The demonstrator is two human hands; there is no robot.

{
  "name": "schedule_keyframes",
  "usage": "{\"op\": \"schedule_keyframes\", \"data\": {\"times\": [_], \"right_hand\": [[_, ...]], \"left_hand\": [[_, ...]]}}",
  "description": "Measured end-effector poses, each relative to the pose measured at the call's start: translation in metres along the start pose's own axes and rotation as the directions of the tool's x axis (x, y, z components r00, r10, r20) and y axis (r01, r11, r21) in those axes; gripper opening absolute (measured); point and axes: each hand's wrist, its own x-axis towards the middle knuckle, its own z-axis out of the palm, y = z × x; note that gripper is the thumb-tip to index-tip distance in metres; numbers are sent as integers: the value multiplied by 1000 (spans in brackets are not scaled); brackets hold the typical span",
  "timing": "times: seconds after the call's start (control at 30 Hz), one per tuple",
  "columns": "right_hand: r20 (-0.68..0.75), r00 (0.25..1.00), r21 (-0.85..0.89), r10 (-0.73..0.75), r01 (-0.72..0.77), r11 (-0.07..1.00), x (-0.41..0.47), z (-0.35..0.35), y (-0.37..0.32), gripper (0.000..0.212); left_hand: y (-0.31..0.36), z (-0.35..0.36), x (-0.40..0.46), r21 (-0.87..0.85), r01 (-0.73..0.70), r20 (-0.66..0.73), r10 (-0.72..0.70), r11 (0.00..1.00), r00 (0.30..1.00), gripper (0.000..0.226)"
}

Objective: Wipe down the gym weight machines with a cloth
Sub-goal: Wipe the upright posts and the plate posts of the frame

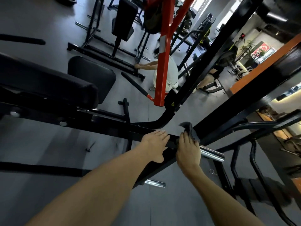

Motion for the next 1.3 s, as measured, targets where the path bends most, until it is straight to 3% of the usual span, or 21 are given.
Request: {"op": "schedule_keyframes", "data": {"times": [0.1,0.17,0.23,0.3,0.37,0.4,0.43,0.47,0.53,0.6,0.67,0.77,0.87,0.97,1.1,1.17,1.3], "right_hand": [[11,988,-73,-152,153,986,0,7,12,57],[8,978,-74,-207,207,976,-6,15,20,66],[24,986,-21,-167,167,986,-14,21,22,74],[43,997,158,-58,50,986,-20,17,11,68],[-63,989,544,137,-81,835,-17,8,-10,47],[-67,965,710,254,-132,691,-11,1,-21,39],[-12,956,818,294,-159,553,-6,-4,-31,38],[-6,960,864,281,-136,485,-1,-5,-39,44],[-85,994,743,69,17,669,-1,4,-43,62],[-68,991,574,-113,132,808,1,12,-30,75],[-8,983,459,-183,166,873,7,21,-6,73],[-108,966,138,-234,248,959,10,24,2,93],[-222,954,117,-202,231,966,9,29,-13,108],[-325,906,196,-270,344,918,13,26,-26,113],[-568,723,220,-393,594,774,21,22,-64,61],[-593,701,259,-396,632,731,22,15,-92,51],[-499,741,255,-449,620,742,14,19,-95,83]], "left_hand": [[-3,2,0,53,-12,9,11,999,1000,97],[-6,2,0,69,-28,19,27,997,999,97],[-9,3,-1,86,-47,14,46,995,999,98],[-11,4,-5,104,-68,-18,70,992,997,97],[-14,5,-10,124,-74,-61,82,990,995,95],[-15,7,-14,140,-61,-84,73,988,994,92],[-16,11,-19,169,-30,-112,49,985,992,90],[-19,16,-25,208,25,-148,6,978,989,88],[-30,27,-40,232,168,-223,-116,958,968,85],[-42,36,-52,222,257,-274,-192,941,942,85],[-47,38,-55,229,268,-274,-203,936,940,85],[-44,35,-53,217,281,-258,-223,935,940,87],[-42,31,-52,226,296,-248,-239,928,939,90],[-47,25,-55,249,304,-262,-238,919,935,89],[-47,30,-70,238,464,-297,-391,853,871,84],[-51,34,-80,253,516,-289,-445,818,848,90],[-53,29,-84,259,480,-242,-424,838,872,95]]}}
